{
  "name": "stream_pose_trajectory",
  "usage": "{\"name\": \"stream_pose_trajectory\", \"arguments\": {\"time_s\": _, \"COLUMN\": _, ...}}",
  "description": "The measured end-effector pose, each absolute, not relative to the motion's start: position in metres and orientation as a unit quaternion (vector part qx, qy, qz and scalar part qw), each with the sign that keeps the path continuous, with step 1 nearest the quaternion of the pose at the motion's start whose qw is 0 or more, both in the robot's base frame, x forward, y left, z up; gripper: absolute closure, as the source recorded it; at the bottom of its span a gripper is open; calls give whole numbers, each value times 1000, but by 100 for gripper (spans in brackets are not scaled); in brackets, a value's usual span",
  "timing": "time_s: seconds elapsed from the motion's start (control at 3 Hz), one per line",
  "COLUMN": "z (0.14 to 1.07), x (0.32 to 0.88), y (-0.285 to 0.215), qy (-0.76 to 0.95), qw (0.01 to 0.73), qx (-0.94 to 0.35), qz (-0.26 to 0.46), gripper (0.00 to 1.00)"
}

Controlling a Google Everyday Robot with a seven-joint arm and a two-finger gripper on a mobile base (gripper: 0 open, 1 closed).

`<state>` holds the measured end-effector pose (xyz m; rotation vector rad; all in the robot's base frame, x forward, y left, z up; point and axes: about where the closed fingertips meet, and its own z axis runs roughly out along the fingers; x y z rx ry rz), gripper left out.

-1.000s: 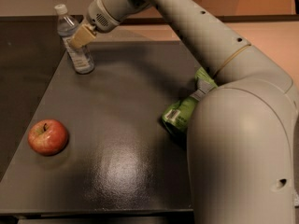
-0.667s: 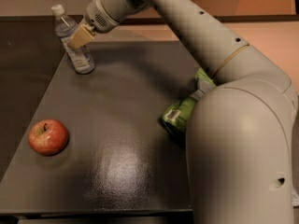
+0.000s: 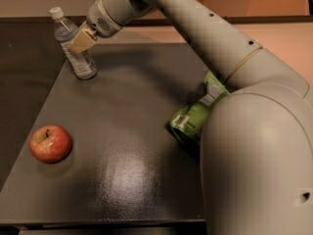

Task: Move blue plastic bottle near apple

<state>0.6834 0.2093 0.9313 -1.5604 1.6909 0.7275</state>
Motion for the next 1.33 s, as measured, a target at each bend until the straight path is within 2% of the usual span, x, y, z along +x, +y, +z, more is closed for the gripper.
{"name": "stream_pose_trajectory", "arguments": {"time_s": 1.0, "z": 947, "x": 596, "y": 220, "qy": 575, "qw": 390, "qx": -619, "qz": 366, "gripper": 100}}
{"name": "stream_pose_trajectory", "arguments": {"time_s": 1.33, "z": 945, "x": 574, "y": 213, "qy": 574, "qw": 383, "qx": -621, "qz": 371, "gripper": 100}}
